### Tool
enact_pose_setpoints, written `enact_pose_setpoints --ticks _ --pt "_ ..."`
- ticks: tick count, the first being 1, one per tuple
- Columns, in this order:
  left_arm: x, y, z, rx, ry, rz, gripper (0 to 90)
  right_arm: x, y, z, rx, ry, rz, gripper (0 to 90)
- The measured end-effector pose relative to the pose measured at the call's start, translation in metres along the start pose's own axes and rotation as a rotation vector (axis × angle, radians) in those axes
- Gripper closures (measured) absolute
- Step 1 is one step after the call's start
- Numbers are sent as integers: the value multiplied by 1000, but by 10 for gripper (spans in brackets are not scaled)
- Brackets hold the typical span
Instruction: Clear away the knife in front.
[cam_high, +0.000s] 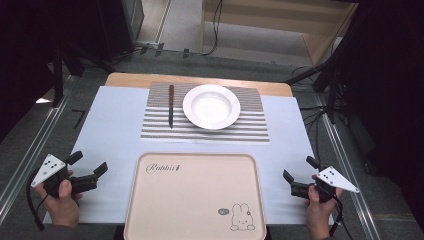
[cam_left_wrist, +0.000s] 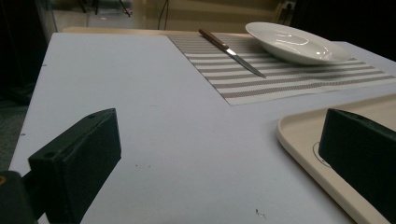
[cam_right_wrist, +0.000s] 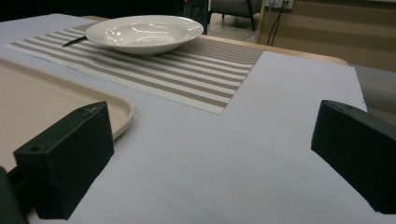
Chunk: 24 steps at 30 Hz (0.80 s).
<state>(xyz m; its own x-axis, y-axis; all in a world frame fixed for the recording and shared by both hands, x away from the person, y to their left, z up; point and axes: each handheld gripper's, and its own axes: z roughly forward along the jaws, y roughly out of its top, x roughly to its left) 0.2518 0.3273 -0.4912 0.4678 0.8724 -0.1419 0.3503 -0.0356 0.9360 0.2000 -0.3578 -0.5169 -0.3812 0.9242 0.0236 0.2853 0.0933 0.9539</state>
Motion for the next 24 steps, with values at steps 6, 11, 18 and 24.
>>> enact_pose_setpoints --ticks 6,11,18,24 --pt "-5 3 -3 2 19 49 7 0 0 0 -2 6 -1 0" --pt "-6 6 -4 8 24 49 7 0 0 -1 -5 5 9 0" --pt "-20 20 -1 9 18 60 6 1 0 -2 -16 36 1 0" --pt "-30 29 3 2 -1 66 4 0 -1 -3 -20 40 2 0"
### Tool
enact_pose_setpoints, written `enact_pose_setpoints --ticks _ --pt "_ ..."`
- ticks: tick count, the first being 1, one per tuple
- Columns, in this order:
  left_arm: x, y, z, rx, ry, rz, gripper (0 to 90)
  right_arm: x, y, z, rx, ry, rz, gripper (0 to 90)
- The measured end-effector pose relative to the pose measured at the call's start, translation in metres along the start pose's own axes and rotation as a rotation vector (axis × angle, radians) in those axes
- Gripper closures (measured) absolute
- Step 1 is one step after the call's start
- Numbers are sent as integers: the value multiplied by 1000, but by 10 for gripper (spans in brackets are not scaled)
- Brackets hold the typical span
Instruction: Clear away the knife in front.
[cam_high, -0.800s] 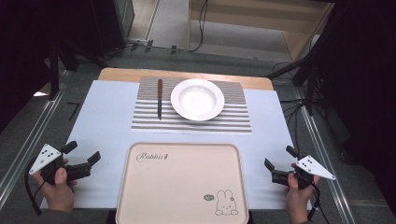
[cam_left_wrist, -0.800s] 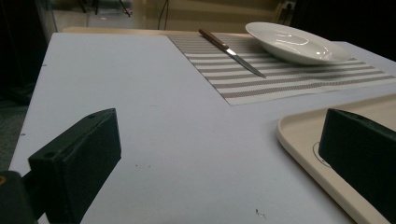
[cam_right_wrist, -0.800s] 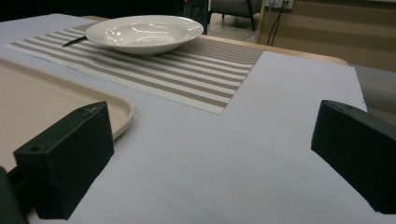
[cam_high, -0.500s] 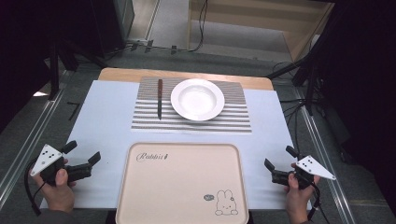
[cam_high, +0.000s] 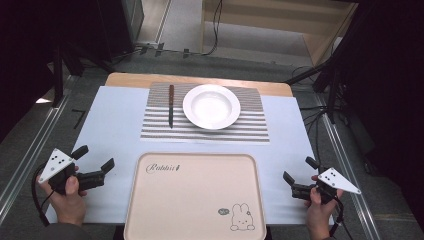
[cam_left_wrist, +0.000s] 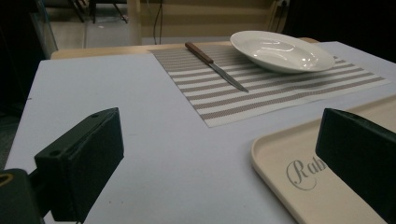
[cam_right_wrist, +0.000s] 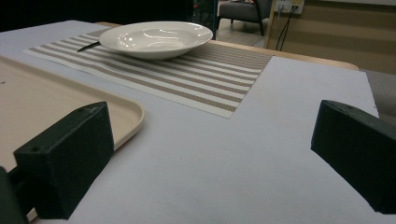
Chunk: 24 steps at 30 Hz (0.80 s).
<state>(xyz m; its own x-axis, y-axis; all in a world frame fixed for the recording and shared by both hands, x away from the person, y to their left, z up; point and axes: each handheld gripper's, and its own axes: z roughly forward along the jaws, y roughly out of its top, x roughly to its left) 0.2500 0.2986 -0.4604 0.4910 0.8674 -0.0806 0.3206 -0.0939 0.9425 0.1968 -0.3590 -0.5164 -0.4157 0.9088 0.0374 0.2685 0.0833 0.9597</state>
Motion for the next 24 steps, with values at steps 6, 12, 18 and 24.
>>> enact_pose_setpoints --ticks 6,12,18,24 --pt "-6 12 7 -2 -23 -4 4 1 0 1 4 -6 -8 0" --pt "-13 30 17 -5 -30 15 4 0 0 0 0 -1 -3 0" --pt "-21 46 31 12 -48 33 4 1 0 0 1 0 -4 0" --pt "-27 59 43 19 -62 25 4 0 0 1 3 -5 -5 0"
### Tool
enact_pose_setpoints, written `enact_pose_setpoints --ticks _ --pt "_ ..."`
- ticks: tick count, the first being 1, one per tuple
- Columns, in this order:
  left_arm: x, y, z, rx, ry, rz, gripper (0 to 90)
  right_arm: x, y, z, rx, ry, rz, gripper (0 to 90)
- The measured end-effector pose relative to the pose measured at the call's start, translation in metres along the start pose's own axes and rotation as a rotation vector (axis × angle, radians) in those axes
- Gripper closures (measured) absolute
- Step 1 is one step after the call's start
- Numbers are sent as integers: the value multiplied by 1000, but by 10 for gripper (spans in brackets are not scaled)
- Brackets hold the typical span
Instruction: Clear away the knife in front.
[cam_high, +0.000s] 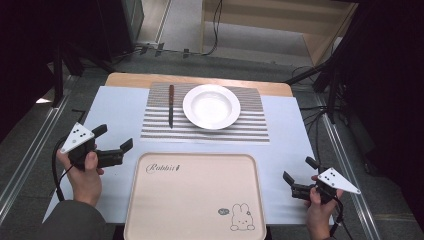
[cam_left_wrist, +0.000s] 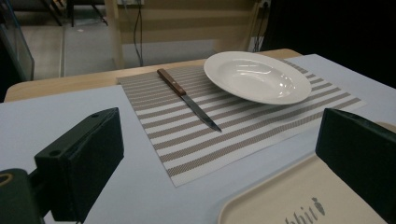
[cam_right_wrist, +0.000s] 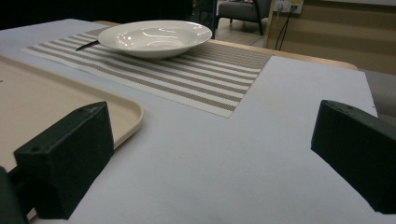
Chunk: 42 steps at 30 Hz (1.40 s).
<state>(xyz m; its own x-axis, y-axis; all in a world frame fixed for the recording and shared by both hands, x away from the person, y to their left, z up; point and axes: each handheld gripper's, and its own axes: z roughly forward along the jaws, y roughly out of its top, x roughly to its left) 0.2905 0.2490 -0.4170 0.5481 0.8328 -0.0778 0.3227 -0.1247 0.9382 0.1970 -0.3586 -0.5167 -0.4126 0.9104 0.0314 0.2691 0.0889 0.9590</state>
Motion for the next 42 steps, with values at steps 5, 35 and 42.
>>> enact_pose_setpoints --ticks 5,35,42 --pt "-2 8 10 26 3 0 5 0 0 0 1 -1 1 0" --pt "-6 59 101 189 25 -64 109 1 0 1 7 -6 -2 0" --pt "-3 66 121 223 34 -78 126 1 0 1 7 -3 -4 0"
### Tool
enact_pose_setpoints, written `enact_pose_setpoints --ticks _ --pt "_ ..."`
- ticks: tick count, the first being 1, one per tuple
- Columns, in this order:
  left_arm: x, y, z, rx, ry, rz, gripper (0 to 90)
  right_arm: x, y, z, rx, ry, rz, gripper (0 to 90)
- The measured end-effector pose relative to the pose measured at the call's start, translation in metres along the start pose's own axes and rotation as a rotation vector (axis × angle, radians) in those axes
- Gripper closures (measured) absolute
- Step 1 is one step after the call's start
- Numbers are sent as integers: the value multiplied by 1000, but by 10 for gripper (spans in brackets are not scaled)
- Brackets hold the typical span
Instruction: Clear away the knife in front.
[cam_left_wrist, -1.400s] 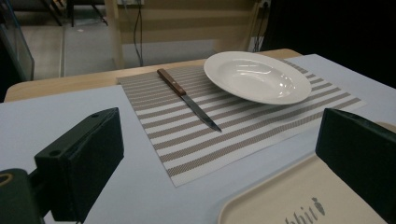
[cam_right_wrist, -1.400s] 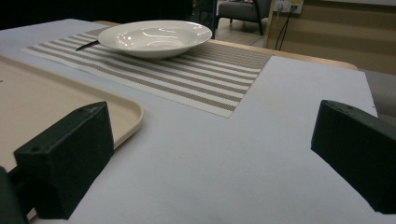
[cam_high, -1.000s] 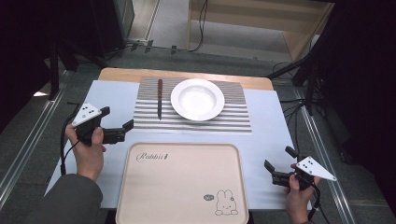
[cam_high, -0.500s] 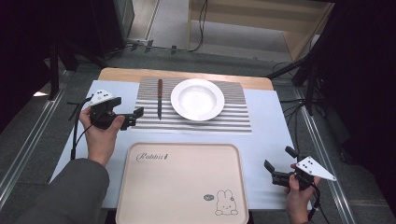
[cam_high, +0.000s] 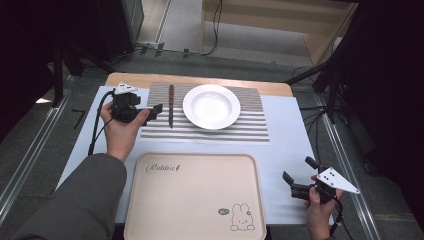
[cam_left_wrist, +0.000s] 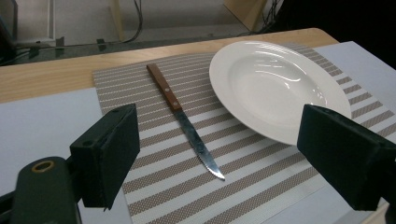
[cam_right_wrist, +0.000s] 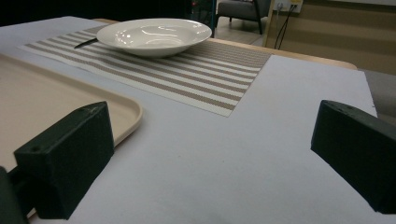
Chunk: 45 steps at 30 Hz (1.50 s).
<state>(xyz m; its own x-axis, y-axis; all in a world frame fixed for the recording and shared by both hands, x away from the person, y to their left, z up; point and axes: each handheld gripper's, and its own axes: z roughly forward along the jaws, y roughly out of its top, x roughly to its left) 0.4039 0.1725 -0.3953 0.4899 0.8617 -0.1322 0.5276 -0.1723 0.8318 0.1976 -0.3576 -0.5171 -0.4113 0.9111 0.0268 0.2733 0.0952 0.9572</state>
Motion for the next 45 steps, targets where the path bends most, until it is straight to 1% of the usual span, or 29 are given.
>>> enact_pose_setpoints --ticks 4,5,7,9,10,11,13,14,15,17,19,20,21,22,24,25,27,32,34,35,36,37,38,39,40,41,42,43,45 --pt "-2 8 10 23 8 6 129 0 0 0 -1 2 -1 0" --pt "-2 8 10 23 8 6 130 0 0 0 -2 3 -3 0" --pt "-3 14 17 39 16 2 132 0 0 0 -1 3 -3 0" --pt "-4 18 23 54 14 -7 136 0 0 0 -2 3 -4 0" --pt "-4 22 30 71 22 -8 138 0 0 1 -2 3 -3 0" --pt "-5 24 33 76 26 -5 138 0 0 1 -1 3 -5 0" --pt "-5 27 40 94 27 -8 139 0 0 1 0 3 -6 0" --pt "-5 27 40 94 27 -8 140 0 0 1 0 3 -6 0" --pt "-6 30 47 104 27 -14 143 0 0 1 -1 2 -5 0" --pt "-6 31 49 107 27 -15 147 0 0 1 -1 1 -6 0" --pt "-5 32 56 125 28 -18 150 0 0 1 -4 -2 -6 0" --pt "-5 33 63 147 37 -14 150 0 0 1 -5 -4 -6 0" --pt "-5 33 63 147 37 -14 152 0 0 1 -5 -4 -6 0" --pt "-3 34 68 158 39 -32 158 0 0 1 -1 -5 -7 0" --pt "-1 37 74 169 50 -46 182 1 1 2 1 -7 -10 0" --pt "-1 37 74 169 50 -46 192 1 1 2 0 -6 -15 0" --pt "0 40 80 185 56 -63 194 1 1 2 2 -5 -18 0" --pt "2 47 99 228 77 -101 278 0 0 2 0 -4 -17 0" --pt "3 48 106 251 90 -98 314 0 0 2 -1 -4 -12 0" --pt "4 48 110 256 89 -103 341 0 0 2 -3 -4 -12 0" --pt "5 48 113 266 86 -109 370 0 0 2 -3 -4 -9 0" --pt "5 48 113 266 86 -109 419 0 0 2 -3 -4 -9 0" --pt "6 46 120 280 96 -105 448 0 0 2 -3 -5 -11 0" --pt "6 46 120 280 96 -105 463 0 0 2 -3 -5 -11 0" --pt "7 46 126 294 99 -110 481 0 0 2 -1 -6 -13 0" --pt "7 46 126 294 99 -110 497 0 0 2 -1 -6 -13 0" --pt "8 46 133 308 106 -111 509 1 0 3 -1 -9 -17 0" --pt "8 46 133 308 106 -111 519 1 0 3 -1 -9 -17 0" --pt "9 45 138 320 115 -110 547 1 0 3 -1 -8 -20 0"
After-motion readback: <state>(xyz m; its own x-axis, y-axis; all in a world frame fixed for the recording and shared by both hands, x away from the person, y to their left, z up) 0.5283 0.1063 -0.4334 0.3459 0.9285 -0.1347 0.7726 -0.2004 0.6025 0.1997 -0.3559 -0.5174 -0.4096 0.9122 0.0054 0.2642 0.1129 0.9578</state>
